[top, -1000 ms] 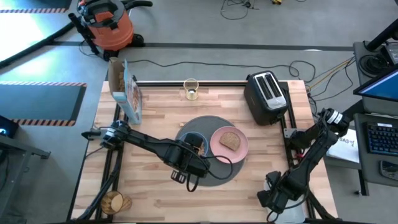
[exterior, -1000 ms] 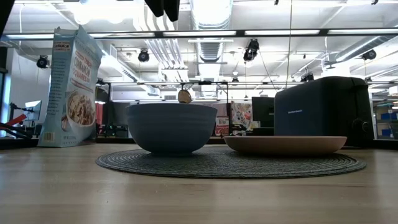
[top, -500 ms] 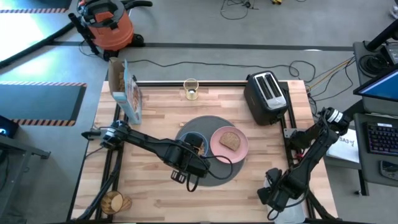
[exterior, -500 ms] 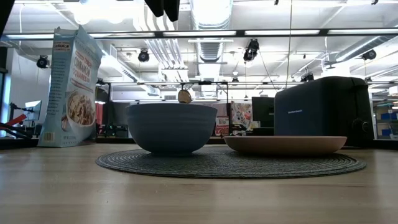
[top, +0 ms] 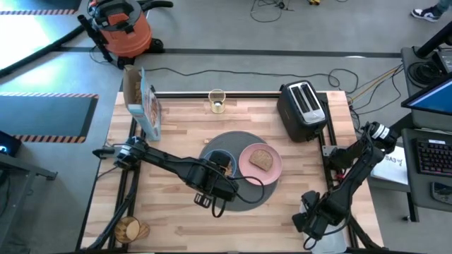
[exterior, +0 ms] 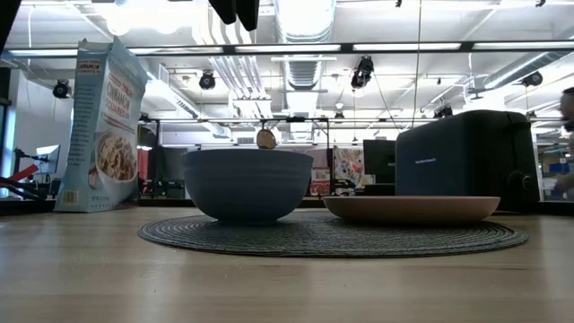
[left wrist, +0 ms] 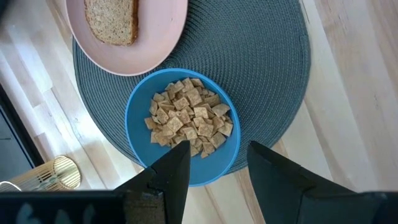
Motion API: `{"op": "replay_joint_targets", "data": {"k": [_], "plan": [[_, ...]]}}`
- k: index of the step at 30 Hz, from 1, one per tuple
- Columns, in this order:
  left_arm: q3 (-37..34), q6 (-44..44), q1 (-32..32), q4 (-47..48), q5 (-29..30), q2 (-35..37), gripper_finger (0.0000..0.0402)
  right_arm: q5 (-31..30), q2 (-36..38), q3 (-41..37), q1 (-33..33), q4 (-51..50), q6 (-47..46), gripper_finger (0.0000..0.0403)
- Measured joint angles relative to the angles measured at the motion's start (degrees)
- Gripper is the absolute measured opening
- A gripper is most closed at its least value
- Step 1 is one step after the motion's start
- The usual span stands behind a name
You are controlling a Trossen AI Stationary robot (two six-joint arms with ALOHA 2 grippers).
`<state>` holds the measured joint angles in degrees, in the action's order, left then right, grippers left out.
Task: Arrange a breakfast setting
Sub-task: Put the red apple on the pink plate on the gray mat
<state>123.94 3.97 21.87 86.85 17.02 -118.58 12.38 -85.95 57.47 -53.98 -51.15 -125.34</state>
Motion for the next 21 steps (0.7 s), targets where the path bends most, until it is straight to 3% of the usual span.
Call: {"op": "replay_joint_targets", "data": {"k": [10,21], "plan": [[0.0,-0.12,0.02,-0.28,0.0,0.0,0.0142,-1.03,0.34,0.11,0.0,-1.39,0.94,0.0293],[0.0,-0.2,0.06,-0.5,0.0,0.0,0.0142,-5.55,0.58,0.23,-0.02,-0.29,9.7,0.0303]]}}
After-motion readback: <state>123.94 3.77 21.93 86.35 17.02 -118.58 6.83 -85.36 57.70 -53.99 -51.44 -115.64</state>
